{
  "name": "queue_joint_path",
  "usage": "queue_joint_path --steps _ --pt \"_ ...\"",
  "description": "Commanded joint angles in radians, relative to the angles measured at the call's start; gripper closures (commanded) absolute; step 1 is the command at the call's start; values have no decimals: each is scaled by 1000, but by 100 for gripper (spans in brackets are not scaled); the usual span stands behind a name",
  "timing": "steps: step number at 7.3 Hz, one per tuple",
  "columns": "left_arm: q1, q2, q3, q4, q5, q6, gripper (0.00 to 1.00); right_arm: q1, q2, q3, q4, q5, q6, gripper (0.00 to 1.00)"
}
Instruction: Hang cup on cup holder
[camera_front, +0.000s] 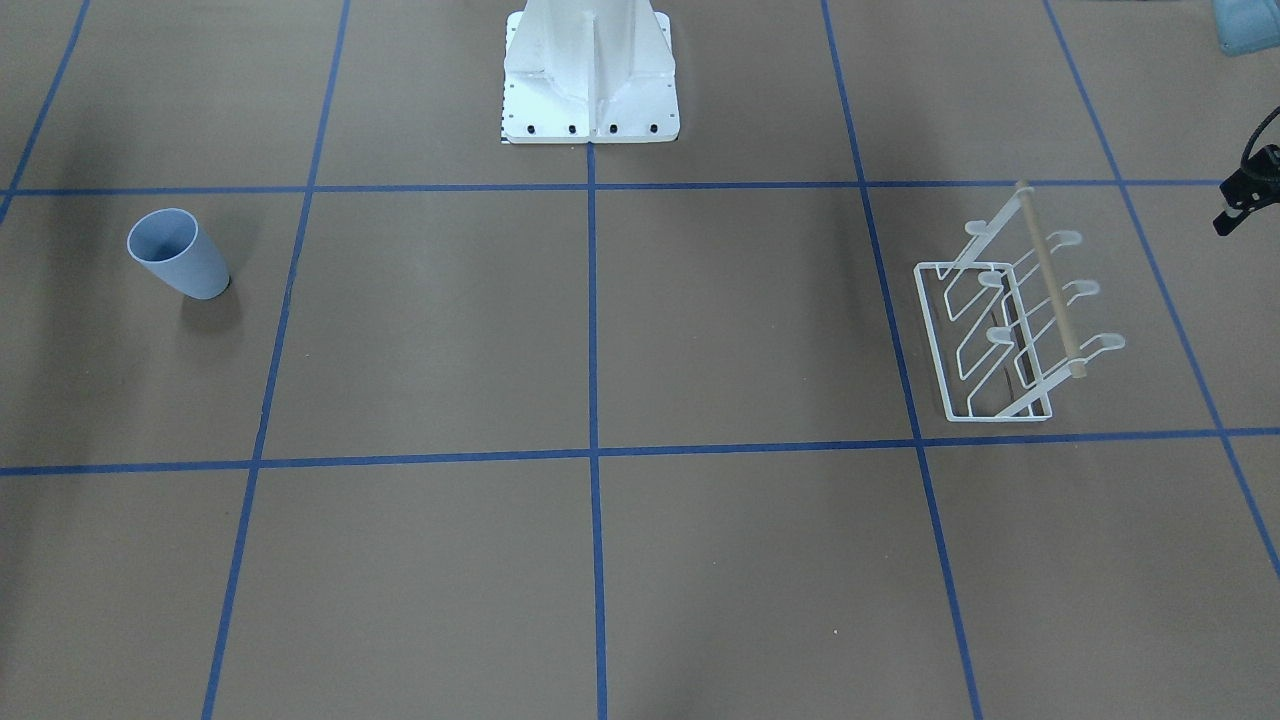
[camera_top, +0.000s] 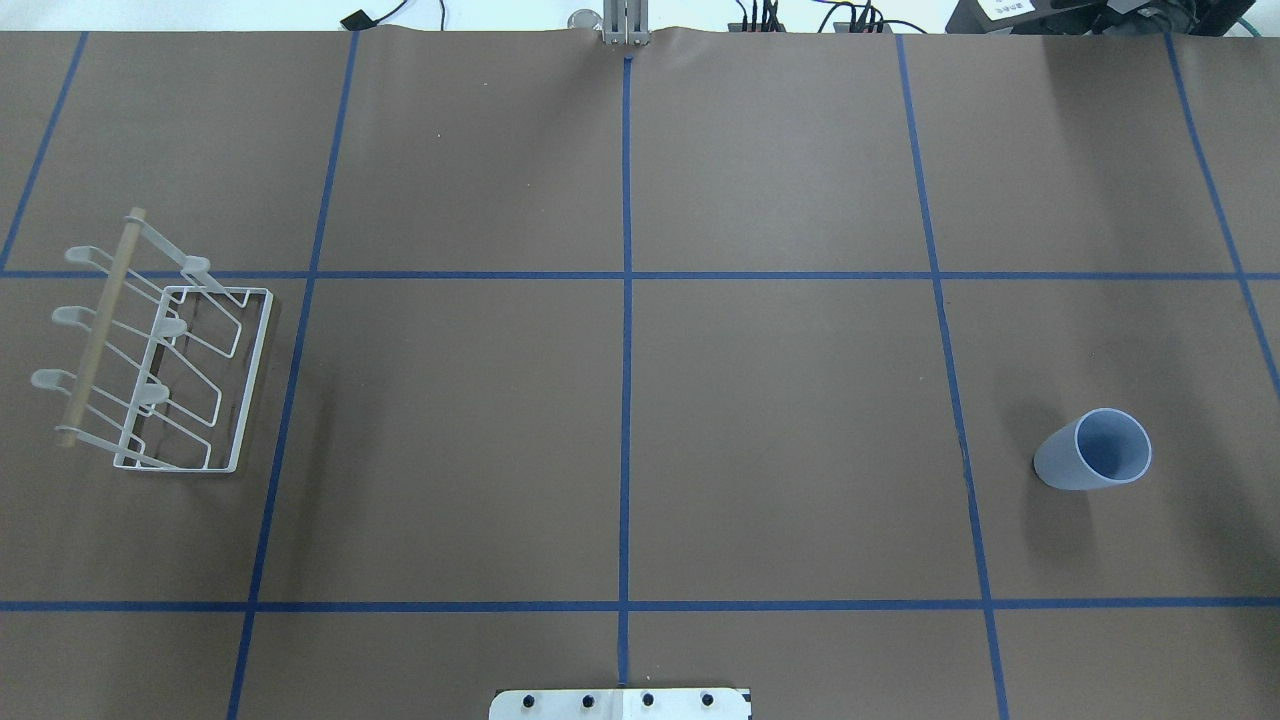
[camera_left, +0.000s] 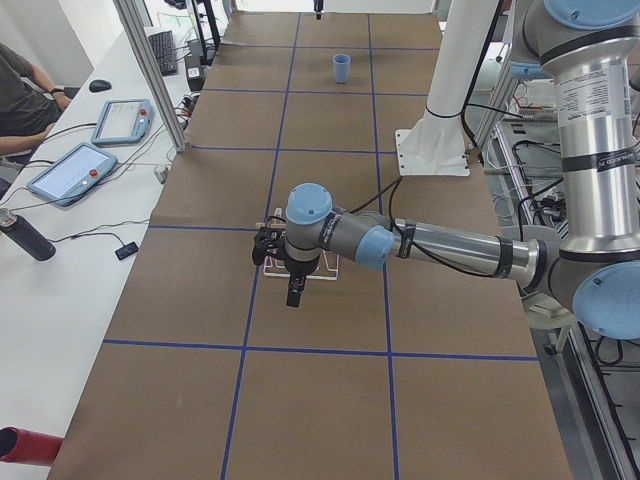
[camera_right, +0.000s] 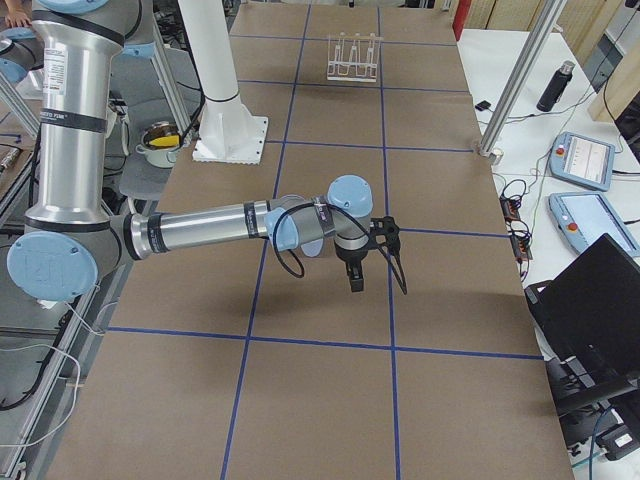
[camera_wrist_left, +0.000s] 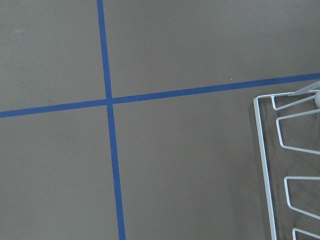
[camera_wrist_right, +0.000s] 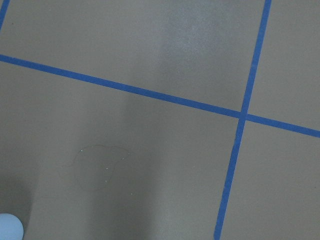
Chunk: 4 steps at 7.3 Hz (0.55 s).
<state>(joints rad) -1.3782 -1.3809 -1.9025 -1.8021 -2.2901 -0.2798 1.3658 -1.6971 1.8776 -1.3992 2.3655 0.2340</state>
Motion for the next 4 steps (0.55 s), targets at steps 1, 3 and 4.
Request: queue_joint_path --steps 1,3,4 --pt "5 -1 19 0 0 1 2 -124 -2 43 98 -3 260 0" --pt "5 -3 19 0 0 2 2 -248 -21 52 165 -67 289 0" --pt "5 -3 20 0 -2 2 2 -305 -59 60 246 -72 279 1"
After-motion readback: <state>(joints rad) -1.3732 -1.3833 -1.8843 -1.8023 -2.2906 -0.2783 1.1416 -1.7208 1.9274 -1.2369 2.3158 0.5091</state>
